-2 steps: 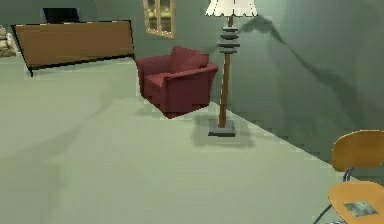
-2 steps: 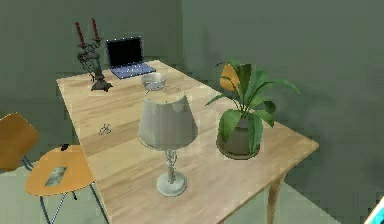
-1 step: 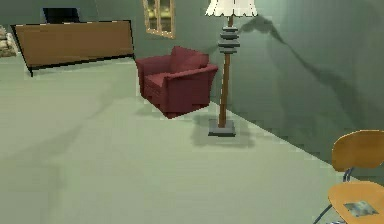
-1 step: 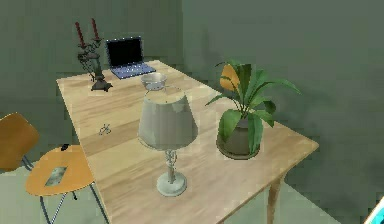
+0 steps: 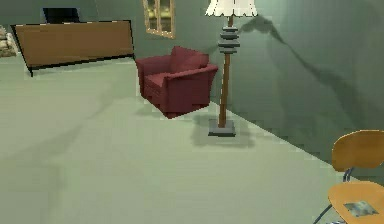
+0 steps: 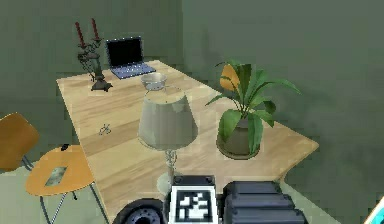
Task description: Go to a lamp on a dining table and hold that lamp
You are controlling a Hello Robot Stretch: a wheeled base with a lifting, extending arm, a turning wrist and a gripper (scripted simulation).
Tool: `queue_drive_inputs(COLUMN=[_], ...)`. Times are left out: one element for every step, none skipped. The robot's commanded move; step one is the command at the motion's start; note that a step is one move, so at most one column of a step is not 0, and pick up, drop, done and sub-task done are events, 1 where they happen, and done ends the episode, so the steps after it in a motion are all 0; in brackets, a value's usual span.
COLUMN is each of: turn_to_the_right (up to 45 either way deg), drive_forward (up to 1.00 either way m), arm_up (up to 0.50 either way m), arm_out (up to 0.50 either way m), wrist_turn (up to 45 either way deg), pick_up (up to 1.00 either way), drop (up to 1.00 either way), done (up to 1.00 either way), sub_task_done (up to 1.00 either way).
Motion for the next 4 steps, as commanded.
queue_drive_inputs(turn_to_the_right=[0.0, 0.0, 0.0, 0.0], drive_forward=[0.0, 0.0, 0.0, 0.0], arm_up=[0.0, 0.0, 0.0, 0.0], arm_out=[0.18, 0.0, 0.0, 0.0], wrist_turn=[0.0, 45.0, 45.0, 45.0], pick_up=[0.0, 0.0, 0.0, 0.0], drop=[0.0, 0.0, 0.0, 0.0], done=[0.0, 0.0, 0.0, 0.0], sub_task_done=[0.0, 0.0, 0.0, 0.0])
